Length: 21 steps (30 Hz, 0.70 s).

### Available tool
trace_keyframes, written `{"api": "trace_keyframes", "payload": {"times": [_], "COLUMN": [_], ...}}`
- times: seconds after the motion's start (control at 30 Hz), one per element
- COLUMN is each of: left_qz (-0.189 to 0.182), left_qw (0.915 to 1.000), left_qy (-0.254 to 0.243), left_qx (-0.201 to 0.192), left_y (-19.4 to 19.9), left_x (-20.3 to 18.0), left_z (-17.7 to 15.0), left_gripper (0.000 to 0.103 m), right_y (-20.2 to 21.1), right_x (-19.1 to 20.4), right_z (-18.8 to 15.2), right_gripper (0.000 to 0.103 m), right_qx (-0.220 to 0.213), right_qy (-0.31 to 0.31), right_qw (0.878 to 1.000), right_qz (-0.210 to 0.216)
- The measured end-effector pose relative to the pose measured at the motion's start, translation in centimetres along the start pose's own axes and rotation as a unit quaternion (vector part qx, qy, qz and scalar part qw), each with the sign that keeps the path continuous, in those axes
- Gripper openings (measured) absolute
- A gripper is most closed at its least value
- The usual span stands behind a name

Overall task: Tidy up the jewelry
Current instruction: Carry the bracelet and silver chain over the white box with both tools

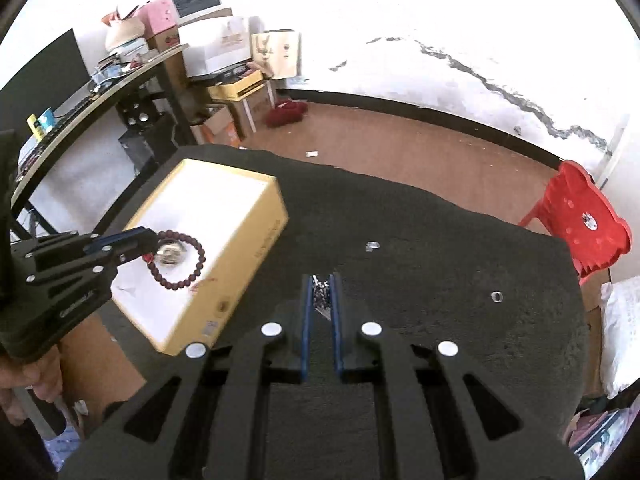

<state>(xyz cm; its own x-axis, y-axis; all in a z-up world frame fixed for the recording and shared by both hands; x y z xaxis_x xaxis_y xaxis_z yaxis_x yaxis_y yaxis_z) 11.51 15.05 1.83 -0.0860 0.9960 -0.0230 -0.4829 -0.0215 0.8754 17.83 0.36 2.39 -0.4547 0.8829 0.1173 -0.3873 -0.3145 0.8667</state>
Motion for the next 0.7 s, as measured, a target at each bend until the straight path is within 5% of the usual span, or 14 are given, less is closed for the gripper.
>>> {"api": "trace_keyframes", "payload": {"times": [0.37, 0.7], "left_qz": [0.046, 0.06], "left_qw": [0.9981, 0.9923], "left_qy": [0.038, 0.097], "left_qx": [0.013, 0.048], "left_y": [2.7, -2.4], "left_x": [9.1, 16.9], "left_z": [-2.7, -4.9], "left_gripper": [0.007, 0.007], "right_y": [-1.2, -9.7], "right_x": [12.7, 19.3], "right_z": [2.1, 3.1], "right_gripper": [0.009, 0.009], "right_qx": [0.035, 0.093], "right_qy": [0.057, 0.083], "right_qw": [0.997, 0.992], "right_qz": [0.028, 0.031]}}
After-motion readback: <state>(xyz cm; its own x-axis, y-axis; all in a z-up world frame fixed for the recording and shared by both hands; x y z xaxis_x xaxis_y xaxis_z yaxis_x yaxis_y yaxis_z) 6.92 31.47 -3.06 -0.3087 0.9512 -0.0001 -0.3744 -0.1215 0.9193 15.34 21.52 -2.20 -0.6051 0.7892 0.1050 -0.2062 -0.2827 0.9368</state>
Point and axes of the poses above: each gripper's, at about its wrist camera, not at the fingertips, and y roughly against the way its jaws point, x to its left, z to its top, the point moved 6 cm from there along -y, roughly the way its jaws point, and after that the axes turned 7 degrees about x, right-handed, at the moved point
